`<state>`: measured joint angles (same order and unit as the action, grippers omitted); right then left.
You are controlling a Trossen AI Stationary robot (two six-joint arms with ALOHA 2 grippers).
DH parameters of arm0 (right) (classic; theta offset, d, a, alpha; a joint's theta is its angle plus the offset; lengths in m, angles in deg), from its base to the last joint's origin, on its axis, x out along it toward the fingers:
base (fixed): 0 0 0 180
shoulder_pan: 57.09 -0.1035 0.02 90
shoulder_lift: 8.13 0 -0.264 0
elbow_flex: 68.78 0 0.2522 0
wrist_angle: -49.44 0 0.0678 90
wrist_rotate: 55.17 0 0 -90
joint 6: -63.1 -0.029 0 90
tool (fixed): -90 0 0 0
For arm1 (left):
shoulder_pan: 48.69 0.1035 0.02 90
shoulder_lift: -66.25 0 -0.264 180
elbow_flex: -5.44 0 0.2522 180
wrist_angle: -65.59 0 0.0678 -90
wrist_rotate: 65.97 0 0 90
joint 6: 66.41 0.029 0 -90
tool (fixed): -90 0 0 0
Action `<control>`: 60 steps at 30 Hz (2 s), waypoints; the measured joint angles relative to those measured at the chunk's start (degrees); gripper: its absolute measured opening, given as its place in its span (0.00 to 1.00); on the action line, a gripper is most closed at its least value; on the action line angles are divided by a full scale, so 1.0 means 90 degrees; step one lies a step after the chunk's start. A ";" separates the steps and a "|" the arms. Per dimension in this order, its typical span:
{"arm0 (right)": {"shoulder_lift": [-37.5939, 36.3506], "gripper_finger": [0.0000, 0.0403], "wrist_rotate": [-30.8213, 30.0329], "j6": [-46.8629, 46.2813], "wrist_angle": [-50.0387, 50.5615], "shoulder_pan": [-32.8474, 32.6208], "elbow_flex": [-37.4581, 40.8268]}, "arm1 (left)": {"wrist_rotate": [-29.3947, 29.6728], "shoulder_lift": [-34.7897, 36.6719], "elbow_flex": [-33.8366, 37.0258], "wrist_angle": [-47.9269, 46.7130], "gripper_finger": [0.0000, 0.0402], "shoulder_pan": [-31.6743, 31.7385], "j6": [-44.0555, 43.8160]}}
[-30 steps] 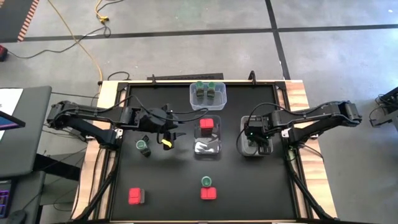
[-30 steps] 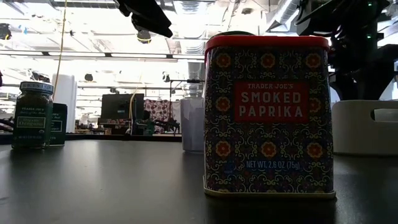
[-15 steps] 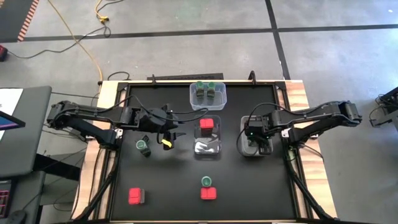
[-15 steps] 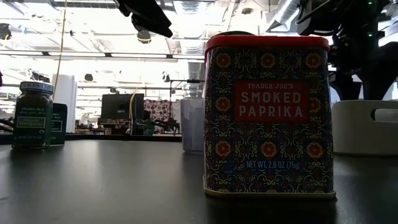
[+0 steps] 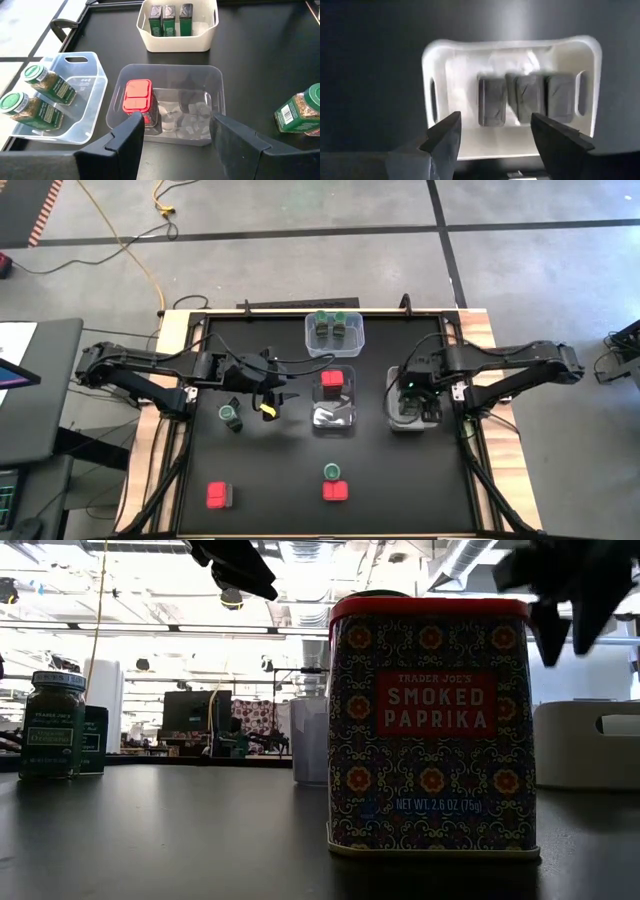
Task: Sort spices by type
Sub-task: Put the green seasoning bottle into the transparent bin
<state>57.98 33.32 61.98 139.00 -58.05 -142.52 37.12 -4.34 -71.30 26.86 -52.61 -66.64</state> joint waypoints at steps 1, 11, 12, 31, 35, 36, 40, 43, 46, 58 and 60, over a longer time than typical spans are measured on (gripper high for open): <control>-0.0098 0.66 -0.0005 -0.0063 0.0026 -0.0002 -0.0115 | -0.0002 -0.0002 0.0002 0.0000 0.53 0.0000 -0.0001; -0.1612 0.66 -0.0439 -0.2496 -0.0445 -0.0002 -0.0606 | -0.0002 -0.0002 0.0000 0.0001 0.53 0.0000 -0.0163; -0.1750 0.66 -0.0507 -0.2751 -0.0525 -0.0002 -0.0606 | -0.0002 0.0000 0.0002 0.0017 0.53 0.0000 -0.0166; -0.0520 0.66 -0.1404 -0.4451 -0.2326 -0.0830 -0.0604 | -0.0046 -0.0002 0.0000 -0.0026 0.53 0.0000 -0.1010; 0.0085 0.66 -0.1700 -0.4957 -0.2350 -0.1079 -0.0604 | 0.0049 -0.0002 0.0002 -0.0116 0.53 -0.0002 -0.0881; 0.0211 0.66 -0.1706 -0.5048 -0.2350 -0.1138 -0.0604 | 0.0128 0.0001 0.0001 -0.0139 0.53 -0.0003 -0.0927; 0.0635 0.66 -0.1706 -0.5490 -0.2344 -0.1448 -0.0601 | 0.1562 -0.0002 0.0002 -0.0096 0.56 -0.0005 -0.2077; 0.0839 0.66 -0.1706 -0.5832 -0.2344 -0.1710 -0.0601 | 0.2287 -0.0002 0.0002 -0.0215 0.57 0.0021 -0.2566; 0.1026 0.66 -0.1706 -0.6100 -0.2344 -0.1960 -0.0601 | 0.2261 -0.0002 0.0002 -0.0222 0.58 0.0030 -0.2603; 0.1436 0.66 -0.2225 -0.7372 -0.2442 -0.2764 -0.0601 | 0.1432 0.0011 0.0002 -0.0180 0.58 0.0034 -0.2548; 0.1491 0.66 -0.2233 -0.7438 -0.2463 -0.2921 -0.0598 | 0.1199 0.0053 0.0001 -0.0275 0.58 0.0009 -0.2549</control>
<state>71.40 13.23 -4.96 116.84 -84.34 -147.90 47.92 -3.87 -71.29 24.39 -52.53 -89.58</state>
